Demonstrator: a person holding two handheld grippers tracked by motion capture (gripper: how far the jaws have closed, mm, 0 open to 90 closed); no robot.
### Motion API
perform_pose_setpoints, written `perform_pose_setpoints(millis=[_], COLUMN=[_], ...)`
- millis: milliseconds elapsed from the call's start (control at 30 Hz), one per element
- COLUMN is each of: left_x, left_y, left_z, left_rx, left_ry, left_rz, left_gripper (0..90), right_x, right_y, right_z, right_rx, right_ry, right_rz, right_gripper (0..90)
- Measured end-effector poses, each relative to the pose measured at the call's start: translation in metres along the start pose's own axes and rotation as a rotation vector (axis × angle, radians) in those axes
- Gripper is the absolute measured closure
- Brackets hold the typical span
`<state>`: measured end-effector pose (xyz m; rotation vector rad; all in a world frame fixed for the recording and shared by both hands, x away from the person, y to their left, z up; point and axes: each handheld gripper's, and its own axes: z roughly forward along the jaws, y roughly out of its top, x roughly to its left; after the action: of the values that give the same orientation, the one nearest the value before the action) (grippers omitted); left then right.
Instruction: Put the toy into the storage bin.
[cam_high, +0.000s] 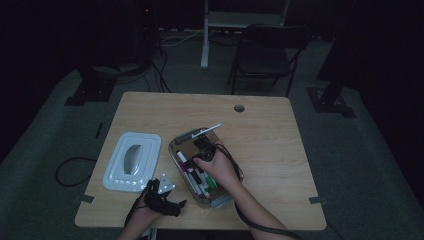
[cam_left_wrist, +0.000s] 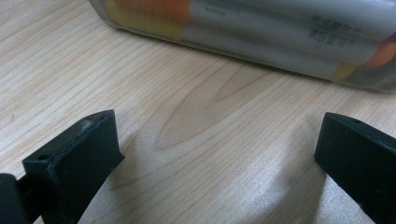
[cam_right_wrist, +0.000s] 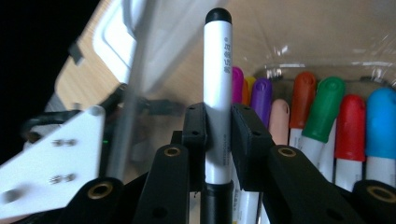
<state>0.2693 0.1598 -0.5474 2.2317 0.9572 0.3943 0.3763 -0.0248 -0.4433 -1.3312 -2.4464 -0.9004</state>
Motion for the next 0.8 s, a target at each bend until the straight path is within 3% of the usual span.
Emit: perform_pose_setpoints(millis=[100,233,400,500,667,800], left_x=[0.000,0.000,0.000,0.000,0.000,0.000], left_y=[0.000,0.000,0.000,0.000,0.000,0.000], left_z=[0.000,0.000,0.000,0.000,0.000,0.000], left_rx=[-0.001,0.000,0.000,0.001,-0.001,0.001], left_ry=[0.000,0.000,0.000,0.000,0.000,0.000], left_rz=[0.000,0.000,0.000,0.001,0.000,0.000], left_gripper=[0.6,0.6,0.6,0.6,0.6,0.6], right_x=[-0.002,-0.003,-0.002,-0.004,-0.008,-0.010], right_y=[0.000,0.001,0.001,-0.001,-0.003,-0.004], right_z=[0.012,0.025,0.027,0.028,0.018,-0.002], right_rx=[0.034,0.070,0.094,0.101,0.066,-0.006], right_ry=[0.007,-0.031,-0.042,-0.058,-0.064,-0.052], right_rz=[0.020,0.019,0.005,-0.014,-0.043,-0.087], right_gripper=[76.5,76.5,75.3,70.1,60.5,50.1])
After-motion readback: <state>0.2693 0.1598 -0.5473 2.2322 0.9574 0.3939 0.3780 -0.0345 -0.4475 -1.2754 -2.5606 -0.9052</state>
